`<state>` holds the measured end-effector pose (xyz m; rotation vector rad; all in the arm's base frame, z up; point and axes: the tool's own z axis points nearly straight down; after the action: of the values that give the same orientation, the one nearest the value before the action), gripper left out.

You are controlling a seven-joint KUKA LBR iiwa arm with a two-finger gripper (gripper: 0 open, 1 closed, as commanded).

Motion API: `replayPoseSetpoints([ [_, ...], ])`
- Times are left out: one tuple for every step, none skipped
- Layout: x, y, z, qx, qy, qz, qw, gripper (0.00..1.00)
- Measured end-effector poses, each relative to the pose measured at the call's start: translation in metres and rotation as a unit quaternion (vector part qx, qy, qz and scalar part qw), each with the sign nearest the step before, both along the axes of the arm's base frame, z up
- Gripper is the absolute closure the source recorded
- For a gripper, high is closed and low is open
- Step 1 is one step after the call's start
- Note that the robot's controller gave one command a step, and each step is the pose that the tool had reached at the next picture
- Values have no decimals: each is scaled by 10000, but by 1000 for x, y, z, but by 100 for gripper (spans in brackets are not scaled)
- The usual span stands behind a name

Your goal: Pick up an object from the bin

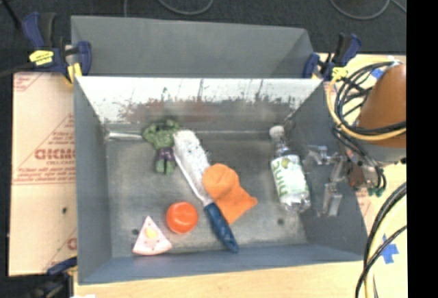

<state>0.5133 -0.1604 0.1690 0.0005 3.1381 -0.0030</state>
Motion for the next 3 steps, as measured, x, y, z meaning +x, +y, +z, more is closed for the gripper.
replayPoseSetpoints([
  [16,22,-17,-17,-1,872,9962,0],
  [16,48,-44,0,0,1824,9832,0],
  [23,65,-71,-7,-11,652,9979,0],
])
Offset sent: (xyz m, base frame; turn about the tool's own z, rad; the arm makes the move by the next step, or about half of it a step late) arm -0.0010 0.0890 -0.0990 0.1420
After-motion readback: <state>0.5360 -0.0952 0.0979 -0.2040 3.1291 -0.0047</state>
